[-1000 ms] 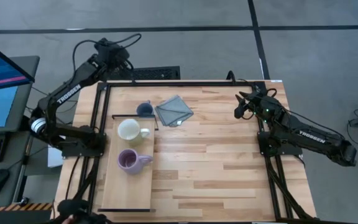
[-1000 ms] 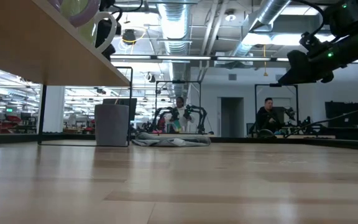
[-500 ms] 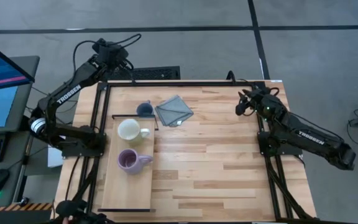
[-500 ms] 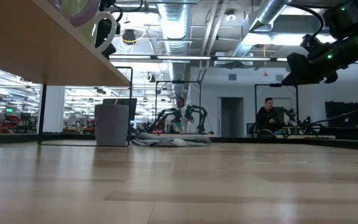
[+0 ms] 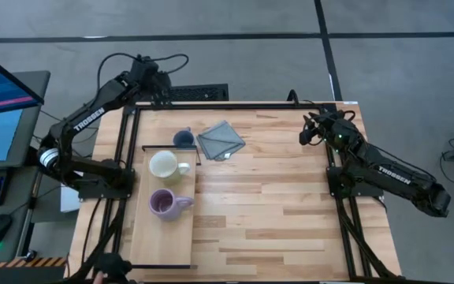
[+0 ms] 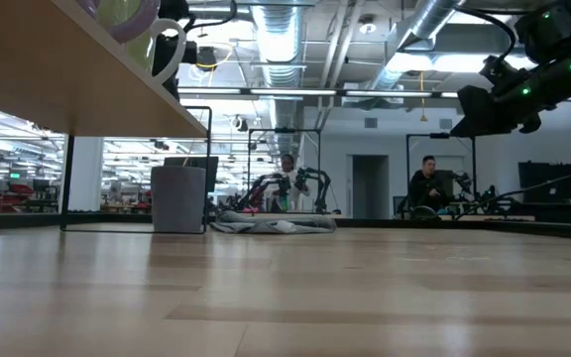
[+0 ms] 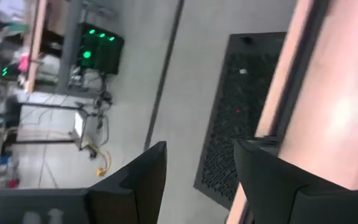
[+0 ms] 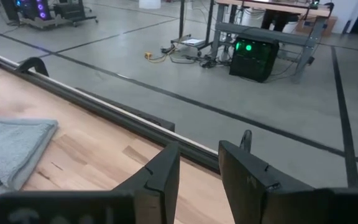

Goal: Stack small to large cups/mugs on shelf
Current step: Put the blue mug on the shelf

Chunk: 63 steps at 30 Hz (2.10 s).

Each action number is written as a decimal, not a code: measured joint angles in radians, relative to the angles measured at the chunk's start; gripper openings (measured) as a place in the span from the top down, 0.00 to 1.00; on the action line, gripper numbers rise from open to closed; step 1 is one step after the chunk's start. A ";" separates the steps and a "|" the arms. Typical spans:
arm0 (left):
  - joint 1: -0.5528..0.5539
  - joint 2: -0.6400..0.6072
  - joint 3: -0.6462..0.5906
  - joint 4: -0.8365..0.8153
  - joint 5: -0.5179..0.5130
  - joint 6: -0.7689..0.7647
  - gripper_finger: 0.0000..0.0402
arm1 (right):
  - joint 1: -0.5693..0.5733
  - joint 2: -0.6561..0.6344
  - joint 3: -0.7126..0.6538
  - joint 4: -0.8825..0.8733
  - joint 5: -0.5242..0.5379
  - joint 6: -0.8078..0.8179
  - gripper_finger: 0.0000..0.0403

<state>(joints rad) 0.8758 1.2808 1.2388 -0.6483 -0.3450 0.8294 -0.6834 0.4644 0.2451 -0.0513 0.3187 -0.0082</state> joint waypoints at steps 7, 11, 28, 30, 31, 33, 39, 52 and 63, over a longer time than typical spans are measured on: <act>-0.012 0.003 0.000 -0.088 0.144 0.018 0.62 | 0.000 0.002 0.000 0.000 0.000 0.000 0.67; -0.021 0.004 0.000 -0.121 0.240 0.015 0.66 | 0.000 0.002 0.000 0.000 -0.001 0.001 0.67; -0.061 0.005 0.000 -0.348 0.417 -0.557 0.71 | 0.001 0.002 0.000 0.000 -0.003 0.001 0.67; -0.062 0.005 0.000 -0.354 0.452 -0.603 0.71 | 0.001 0.002 0.000 0.000 -0.003 0.001 0.67; -0.062 0.005 0.000 -0.355 0.461 -0.616 0.71 | 0.001 0.002 0.000 0.000 -0.003 0.001 0.67; -0.062 0.005 0.000 -0.355 0.461 -0.645 0.71 | 0.001 0.002 0.000 0.000 -0.003 0.001 0.67; -0.061 0.005 0.000 -0.356 0.431 -0.750 0.71 | 0.001 0.002 0.000 0.000 -0.003 0.001 0.67; -0.072 0.005 0.000 -0.357 0.412 -0.876 0.53 | 0.001 0.002 0.000 0.000 -0.003 0.000 0.67; -0.119 0.005 0.000 -0.413 0.442 -1.277 0.33 | -0.023 0.002 0.000 0.000 0.000 -0.078 0.67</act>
<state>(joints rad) 0.7567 1.2854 1.2387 -1.0612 0.0970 -0.4477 -0.7063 0.4664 0.2451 -0.0513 0.3183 -0.0864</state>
